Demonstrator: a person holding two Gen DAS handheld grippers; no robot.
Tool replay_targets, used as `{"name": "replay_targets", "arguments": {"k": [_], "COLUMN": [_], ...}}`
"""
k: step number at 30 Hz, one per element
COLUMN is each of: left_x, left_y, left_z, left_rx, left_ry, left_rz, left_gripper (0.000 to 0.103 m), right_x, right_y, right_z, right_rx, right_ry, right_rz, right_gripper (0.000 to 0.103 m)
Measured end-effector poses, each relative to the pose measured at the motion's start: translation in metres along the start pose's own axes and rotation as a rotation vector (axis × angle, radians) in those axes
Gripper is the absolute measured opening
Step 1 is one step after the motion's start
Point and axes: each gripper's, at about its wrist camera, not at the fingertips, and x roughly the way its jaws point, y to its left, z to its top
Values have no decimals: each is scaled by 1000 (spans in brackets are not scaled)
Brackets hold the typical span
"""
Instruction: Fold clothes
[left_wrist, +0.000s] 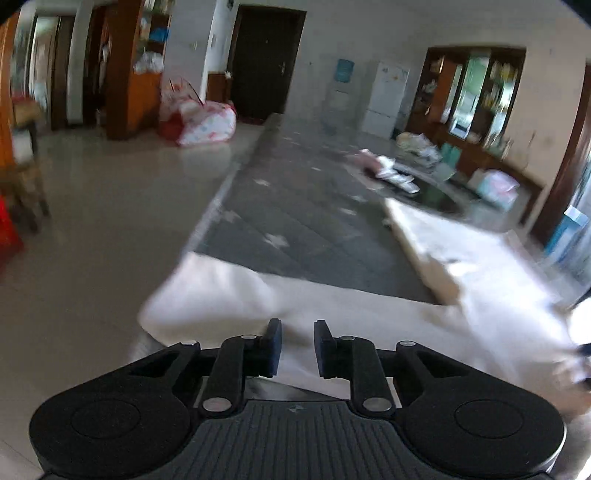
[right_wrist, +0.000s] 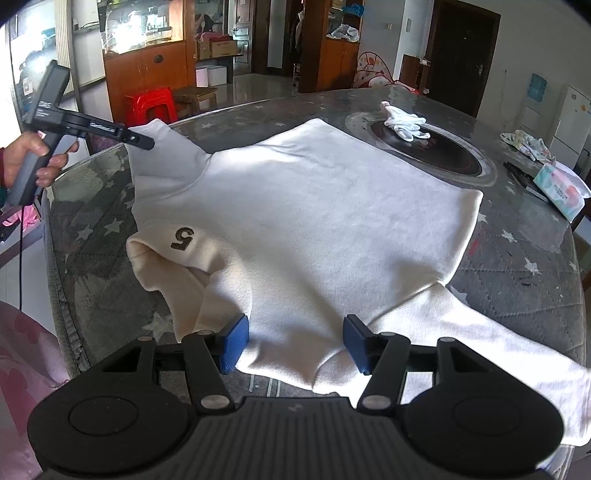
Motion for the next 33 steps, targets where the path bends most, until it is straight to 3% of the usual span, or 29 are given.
{"name": "replay_targets", "arguments": {"k": [2,6,14,19,26,33], "left_x": [7,18,11,-1,-21,-24], "left_y": [-1,2,1,-12,-66,-149], "left_z": [3,11,11,15,28,32], "left_rx": [70,98,64,56,116,226], "left_ry": [-11,-14,2,-10,-52,-54], "left_rz": [45,57,32,8,-162,-376], "left_gripper": [22,22,31,33,34,39], "right_x": [0,0,-13,-22,-18,-31], "right_y": [0,1,-6,-35,-86,-106], "right_z": [0,-1,-3,-7,-34,-53], "right_rx": [0,5,48,133,293,363], "right_ry": [1,-3,-45,-58,-28,-42], "right_rz": [0,-2,-9,-72,-191,-267], "right_gripper": [59,59,59,59,57,57]}}
